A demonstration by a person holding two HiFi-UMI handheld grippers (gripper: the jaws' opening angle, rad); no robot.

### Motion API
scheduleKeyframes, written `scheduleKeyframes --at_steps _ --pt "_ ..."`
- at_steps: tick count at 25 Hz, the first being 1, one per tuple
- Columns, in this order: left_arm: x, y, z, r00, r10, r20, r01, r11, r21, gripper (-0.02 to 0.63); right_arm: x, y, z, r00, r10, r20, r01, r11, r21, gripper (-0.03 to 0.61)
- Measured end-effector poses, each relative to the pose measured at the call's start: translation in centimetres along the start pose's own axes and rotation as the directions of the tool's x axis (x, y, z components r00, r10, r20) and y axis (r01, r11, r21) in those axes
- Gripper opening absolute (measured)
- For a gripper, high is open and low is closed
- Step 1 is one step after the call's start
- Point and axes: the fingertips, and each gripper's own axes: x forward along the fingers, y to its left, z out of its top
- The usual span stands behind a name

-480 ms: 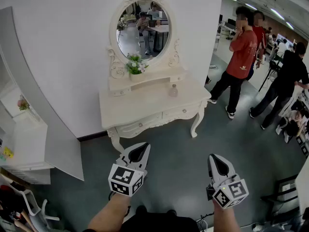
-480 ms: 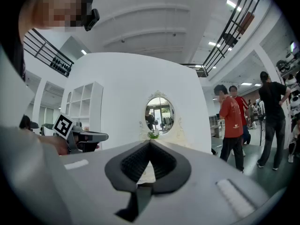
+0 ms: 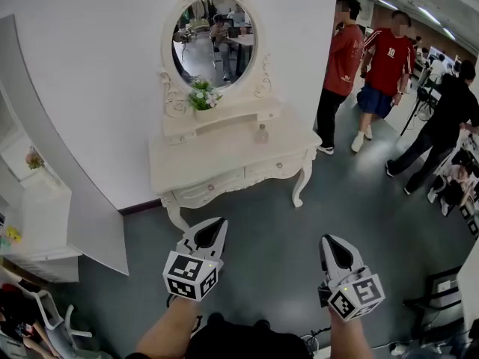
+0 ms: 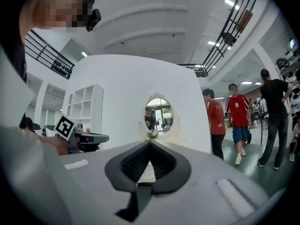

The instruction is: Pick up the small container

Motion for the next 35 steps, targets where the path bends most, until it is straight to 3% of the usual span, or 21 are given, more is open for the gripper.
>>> scheduleKeyframes --at_steps 7,17,24,35 --pt "0.5 -3.1 0.0 1.000 0.010 0.006 -0.010 1.000 -0.010 0.002 -2.7 -1.0 0.4 1.000 0.026 -0.009 -0.027 0.995 -0.091 0.008" --pt "4.3 -2.8 0.1 1.000 -0.015 0.002 0.016 1.000 -0.022 0.002 -0.6 -4.0 0.0 1.000 0.001 0.002 -0.001 1.000 0.003 0.009" --pt "11.1 2.0 -0.5 1.000 -0.019 -0.003 0.018 0.998 -0.062 0.002 6.1 -7.4 -1.0 0.999 -0.010 -0.035 0.011 1.000 0.020 0.009" --pt "25.3 12.0 1.5 0.997 -0.079 -0.011 0.078 0.994 -0.079 0.002 23.3 -12.8 1.4 0.999 -0.022 -0.044 0.021 1.000 -0.021 0.009"
